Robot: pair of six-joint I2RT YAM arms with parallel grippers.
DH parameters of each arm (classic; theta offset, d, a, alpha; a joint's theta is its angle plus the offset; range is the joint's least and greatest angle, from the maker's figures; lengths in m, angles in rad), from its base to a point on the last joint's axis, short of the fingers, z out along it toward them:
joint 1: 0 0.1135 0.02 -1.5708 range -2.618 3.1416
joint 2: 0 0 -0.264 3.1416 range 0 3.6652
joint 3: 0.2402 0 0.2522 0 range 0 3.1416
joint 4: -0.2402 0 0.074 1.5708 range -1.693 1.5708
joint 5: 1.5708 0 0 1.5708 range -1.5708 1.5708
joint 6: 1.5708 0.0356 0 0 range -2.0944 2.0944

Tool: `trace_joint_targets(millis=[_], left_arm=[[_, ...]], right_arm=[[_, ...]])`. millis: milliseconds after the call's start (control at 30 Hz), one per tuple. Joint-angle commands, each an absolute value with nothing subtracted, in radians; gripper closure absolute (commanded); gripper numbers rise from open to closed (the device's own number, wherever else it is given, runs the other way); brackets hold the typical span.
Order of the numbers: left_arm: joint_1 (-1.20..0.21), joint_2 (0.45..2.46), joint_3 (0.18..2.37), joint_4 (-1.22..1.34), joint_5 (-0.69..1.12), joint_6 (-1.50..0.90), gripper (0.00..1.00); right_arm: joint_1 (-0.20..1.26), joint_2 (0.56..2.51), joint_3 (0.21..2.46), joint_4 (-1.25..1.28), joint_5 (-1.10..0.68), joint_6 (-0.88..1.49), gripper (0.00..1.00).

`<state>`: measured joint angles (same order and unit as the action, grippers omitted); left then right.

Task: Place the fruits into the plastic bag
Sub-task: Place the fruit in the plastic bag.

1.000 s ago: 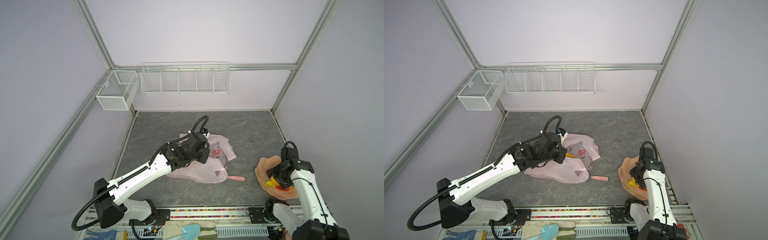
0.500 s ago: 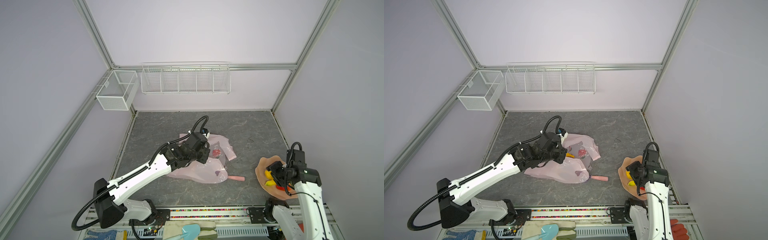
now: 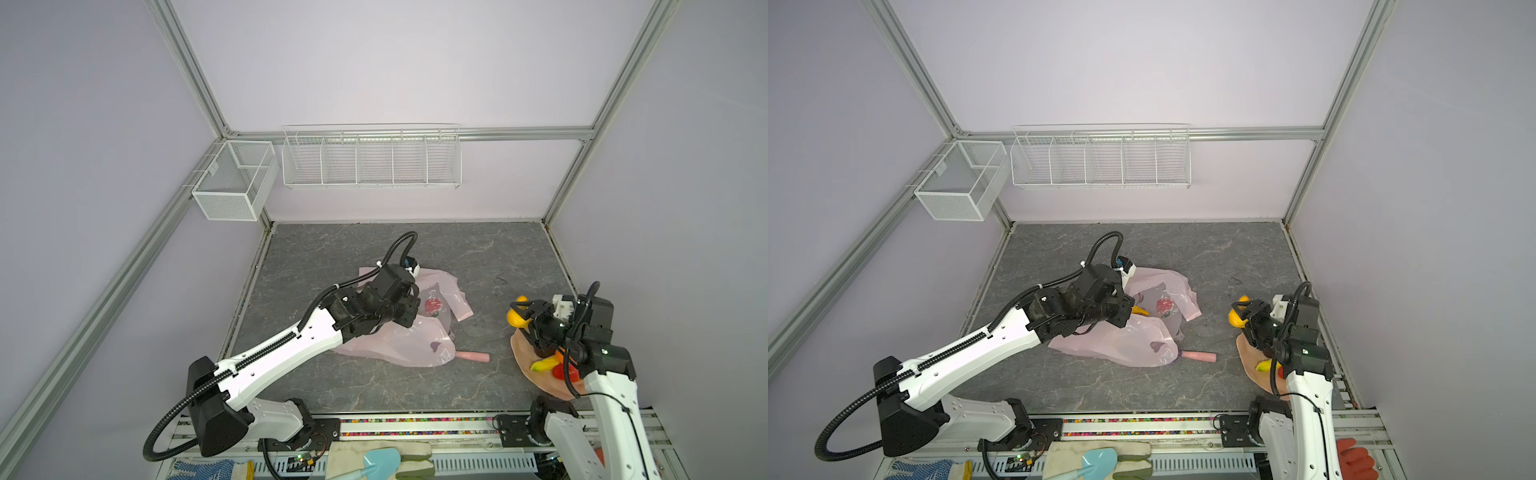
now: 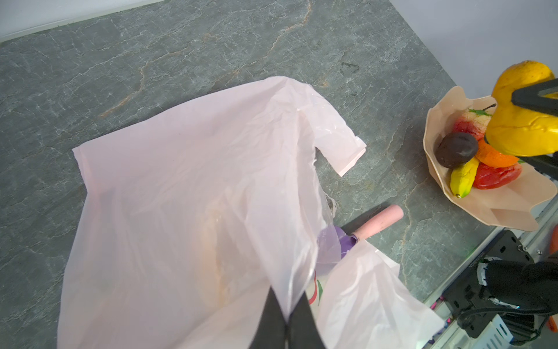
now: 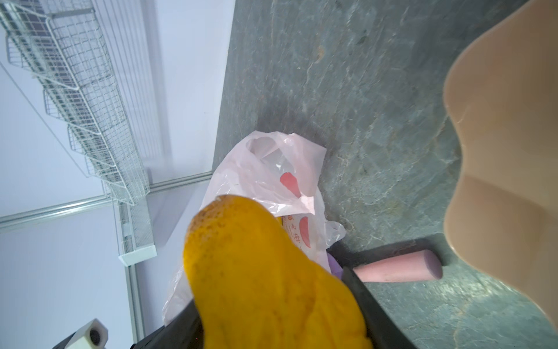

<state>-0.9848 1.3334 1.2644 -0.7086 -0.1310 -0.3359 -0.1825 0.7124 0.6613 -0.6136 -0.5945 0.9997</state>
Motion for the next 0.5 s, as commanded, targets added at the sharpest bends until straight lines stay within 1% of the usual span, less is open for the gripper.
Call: trace_joint_targets(millis=[0,133,333,467], left_arm=[[-0.987,1.342,1.29,-0.704,-0.117,-0.343,1.0],[-0.988,1.351,1.293,-0.7,-0.108,-0.343,1.0],[-0.988,1.367,1.295,-0.683,-0.089,-0.342,1.0],[-0.989,1.376,1.293,-0.681,-0.085,-0.344,1.0]], right_arm=[[-0.13,0.711,0.606,-0.489,-0.671,1.059,0.64],[0.002,0.733,0.598,-0.391,-0.624,1.073,0.64],[0.199,0.856,0.685,-0.441,-0.451,0.92,0.64],[0.335,0.983,0.765,-0.463,-0.357,0.793,0.65]])
